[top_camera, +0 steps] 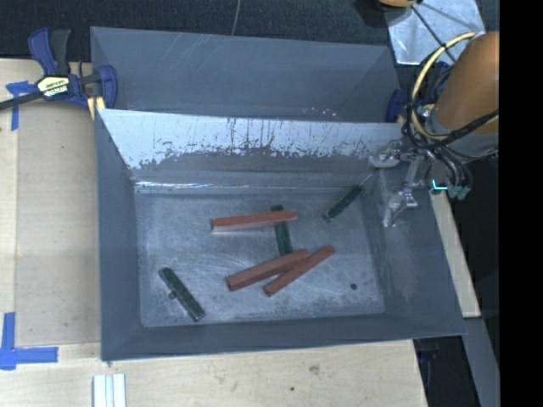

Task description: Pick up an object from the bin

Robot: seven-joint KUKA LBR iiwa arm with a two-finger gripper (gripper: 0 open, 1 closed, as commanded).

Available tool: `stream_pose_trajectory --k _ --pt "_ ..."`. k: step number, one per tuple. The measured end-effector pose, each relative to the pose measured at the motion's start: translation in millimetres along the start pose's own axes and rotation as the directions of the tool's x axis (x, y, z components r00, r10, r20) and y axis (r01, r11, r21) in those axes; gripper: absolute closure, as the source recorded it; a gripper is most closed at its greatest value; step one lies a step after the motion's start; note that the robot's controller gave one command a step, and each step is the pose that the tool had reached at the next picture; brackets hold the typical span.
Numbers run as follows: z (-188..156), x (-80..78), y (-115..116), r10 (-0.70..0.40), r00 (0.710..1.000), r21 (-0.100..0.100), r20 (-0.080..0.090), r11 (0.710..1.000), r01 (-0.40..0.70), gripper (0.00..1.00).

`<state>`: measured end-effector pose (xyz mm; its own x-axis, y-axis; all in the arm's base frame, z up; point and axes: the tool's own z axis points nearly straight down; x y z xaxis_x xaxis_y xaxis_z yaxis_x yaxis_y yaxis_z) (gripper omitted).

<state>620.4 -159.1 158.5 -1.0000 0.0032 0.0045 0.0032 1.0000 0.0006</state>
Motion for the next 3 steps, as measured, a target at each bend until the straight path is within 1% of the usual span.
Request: stream_pose_trajectory --k 1,2,3 --pt "-5.0 -2.1 0.4 -0.003 1.000 0.002 0.008 1.000 0.003 0.00" --pt "82.8 0.8 30.6 -0.042 0.999 0.003 0.020 0.999 0.042 1.00" --pt "82.8 0.8 30.6 -0.042 0.999 0.003 0.020 0.999 0.041 1.00"
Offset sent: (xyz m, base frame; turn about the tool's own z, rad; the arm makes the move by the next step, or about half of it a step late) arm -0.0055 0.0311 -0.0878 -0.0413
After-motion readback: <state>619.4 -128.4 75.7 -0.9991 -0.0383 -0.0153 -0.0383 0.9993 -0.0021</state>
